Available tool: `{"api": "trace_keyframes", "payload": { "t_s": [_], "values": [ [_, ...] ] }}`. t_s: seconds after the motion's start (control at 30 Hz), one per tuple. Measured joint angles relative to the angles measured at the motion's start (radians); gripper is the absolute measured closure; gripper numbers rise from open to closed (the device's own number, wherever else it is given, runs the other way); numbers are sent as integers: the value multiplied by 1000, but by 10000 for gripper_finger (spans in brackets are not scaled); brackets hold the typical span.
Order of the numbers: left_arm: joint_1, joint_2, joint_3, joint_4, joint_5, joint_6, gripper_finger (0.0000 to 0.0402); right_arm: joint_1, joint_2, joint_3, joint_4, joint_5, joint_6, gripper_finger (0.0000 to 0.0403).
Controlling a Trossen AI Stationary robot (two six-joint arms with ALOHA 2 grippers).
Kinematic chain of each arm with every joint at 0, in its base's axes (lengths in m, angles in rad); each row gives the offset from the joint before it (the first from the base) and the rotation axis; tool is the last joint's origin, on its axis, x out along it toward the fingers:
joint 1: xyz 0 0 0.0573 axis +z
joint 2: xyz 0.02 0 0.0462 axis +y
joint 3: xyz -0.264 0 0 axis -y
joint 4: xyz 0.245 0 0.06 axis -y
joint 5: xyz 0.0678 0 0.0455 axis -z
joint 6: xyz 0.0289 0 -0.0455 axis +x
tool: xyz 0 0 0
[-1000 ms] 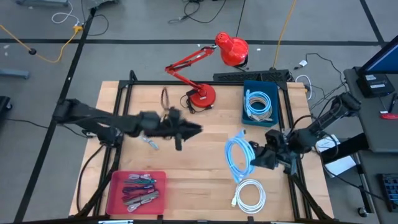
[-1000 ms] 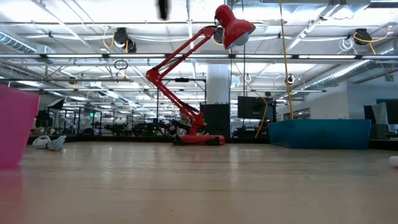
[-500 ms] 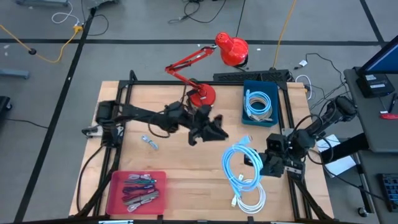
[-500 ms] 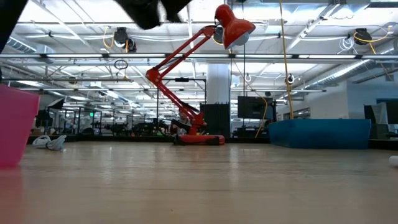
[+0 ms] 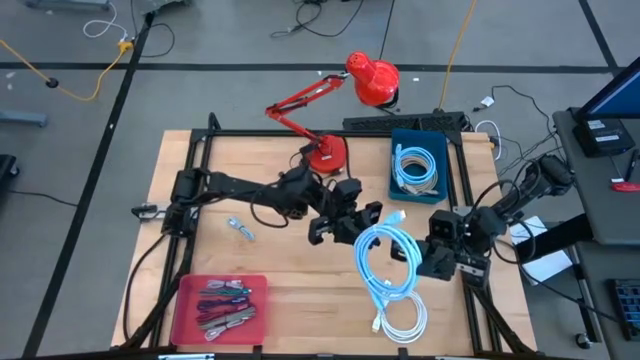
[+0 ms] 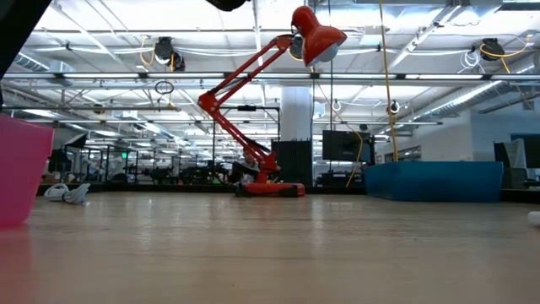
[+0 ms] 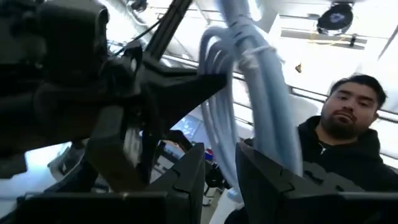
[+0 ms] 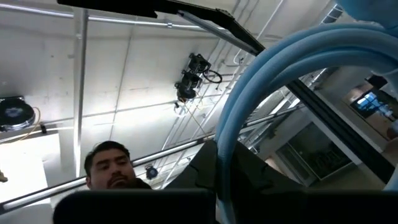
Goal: Sort cables
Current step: Put the blue usb cable into the blue bin
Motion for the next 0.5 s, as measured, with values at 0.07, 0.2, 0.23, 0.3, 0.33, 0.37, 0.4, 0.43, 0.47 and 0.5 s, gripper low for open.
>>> {"api": "trace_keyframes", "payload": {
  "t_s": [0.07,0.2,0.23,0.3,0.33,0.37,0.4,0.43,0.47,0.5],
  "values": [
    [5,0,0,-35,-4,2,308,0,0,0,6,1,-2,396],
    [25,0,0,-91,12,-2,297,10,0,15,10,0,-13,396],
    [34,0,0,-96,26,-11,288,16,0,24,11,1,-26,396],
    [55,-1,0,-120,45,-19,265,28,0,48,9,0,-53,396],
    [66,-1,0,-128,47,-28,253,34,0,62,1,-1,-67,396],
    [76,-1,0,-130,55,-34,240,40,0,77,-12,-2,-80,396],
    [88,0,0,-131,63,-46,226,46,0,91,-31,-3,-91,396],
    [97,-1,0,-130,64,-61,212,52,-1,106,-54,-3,-100,396],
    [104,-5,0,-120,67,-76,200,57,-1,119,-81,-3,-107,396],
    [110,-7,0,-92,68,-89,188,61,-1,132,-110,-1,-112,396]
  ]
}}
